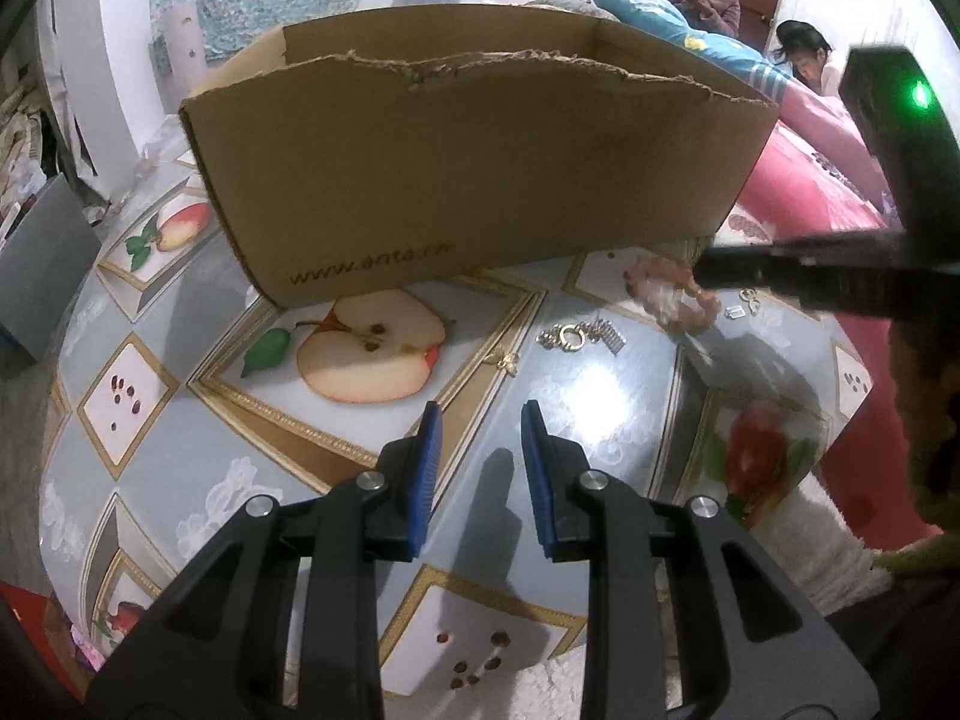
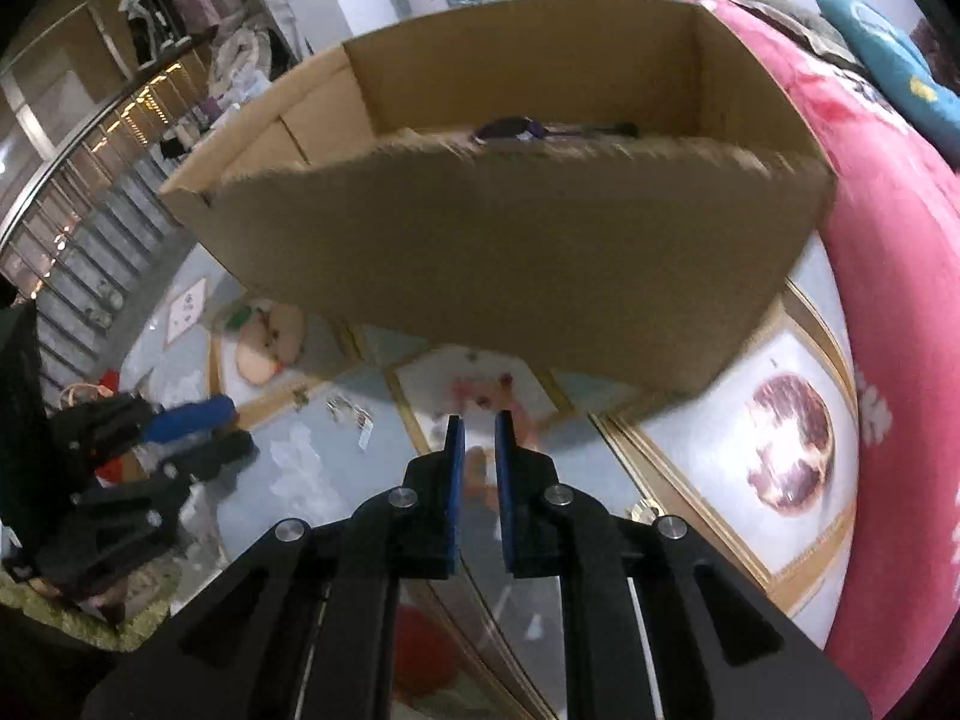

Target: Organize jewelry

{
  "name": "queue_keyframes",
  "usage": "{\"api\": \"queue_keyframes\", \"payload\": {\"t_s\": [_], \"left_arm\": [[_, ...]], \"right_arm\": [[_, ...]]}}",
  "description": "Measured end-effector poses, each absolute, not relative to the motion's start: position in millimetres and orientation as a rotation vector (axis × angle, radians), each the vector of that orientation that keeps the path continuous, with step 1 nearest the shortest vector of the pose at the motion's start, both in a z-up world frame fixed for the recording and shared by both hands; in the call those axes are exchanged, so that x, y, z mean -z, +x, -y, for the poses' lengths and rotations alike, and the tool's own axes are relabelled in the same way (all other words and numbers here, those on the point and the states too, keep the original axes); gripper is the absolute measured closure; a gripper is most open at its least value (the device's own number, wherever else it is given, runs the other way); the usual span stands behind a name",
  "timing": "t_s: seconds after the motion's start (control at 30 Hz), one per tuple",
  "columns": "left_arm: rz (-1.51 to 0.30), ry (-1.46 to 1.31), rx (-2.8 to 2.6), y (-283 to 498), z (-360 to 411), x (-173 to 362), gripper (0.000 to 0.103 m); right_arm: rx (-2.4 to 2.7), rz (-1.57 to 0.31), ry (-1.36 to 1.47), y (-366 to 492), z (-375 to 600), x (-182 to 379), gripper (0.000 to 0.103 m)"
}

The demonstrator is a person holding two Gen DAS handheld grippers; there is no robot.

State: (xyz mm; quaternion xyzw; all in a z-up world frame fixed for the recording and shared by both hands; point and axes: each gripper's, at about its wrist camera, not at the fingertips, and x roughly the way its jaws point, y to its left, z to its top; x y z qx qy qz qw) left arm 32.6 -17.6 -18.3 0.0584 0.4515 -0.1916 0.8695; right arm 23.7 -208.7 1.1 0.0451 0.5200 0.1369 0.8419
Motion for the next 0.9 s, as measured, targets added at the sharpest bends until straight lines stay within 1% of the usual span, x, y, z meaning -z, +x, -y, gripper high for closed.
{"api": "queue_keyframes", "payload": {"t_s": [0.27, 0.47, 0.67, 0.83, 0.9], "left_arm": [[-0.924, 0.136, 0.428, 47, 25, 19, 0.078], [-0.943, 0.193, 0.45, 57, 34, 30, 0.079], [-0.925, 0.251, 0.472, 58, 38, 31, 0.087], [-0.924, 0.28, 0.507, 59, 43, 31, 0.102], [-0.92, 0.293, 0.508, 58, 45, 31, 0.103]], "right_arm": [[-0.31, -1.08, 0.247, 13, 227, -4, 0.092], [-0.373, -1.079, 0.275, 9, 214, -3, 0.092], [-0.407, -1.07, 0.284, 10, 207, -5, 0.092], [-0.415, -1.072, 0.289, 13, 207, -4, 0.092], [-0.418, -1.072, 0.29, 14, 204, -4, 0.092]]}}
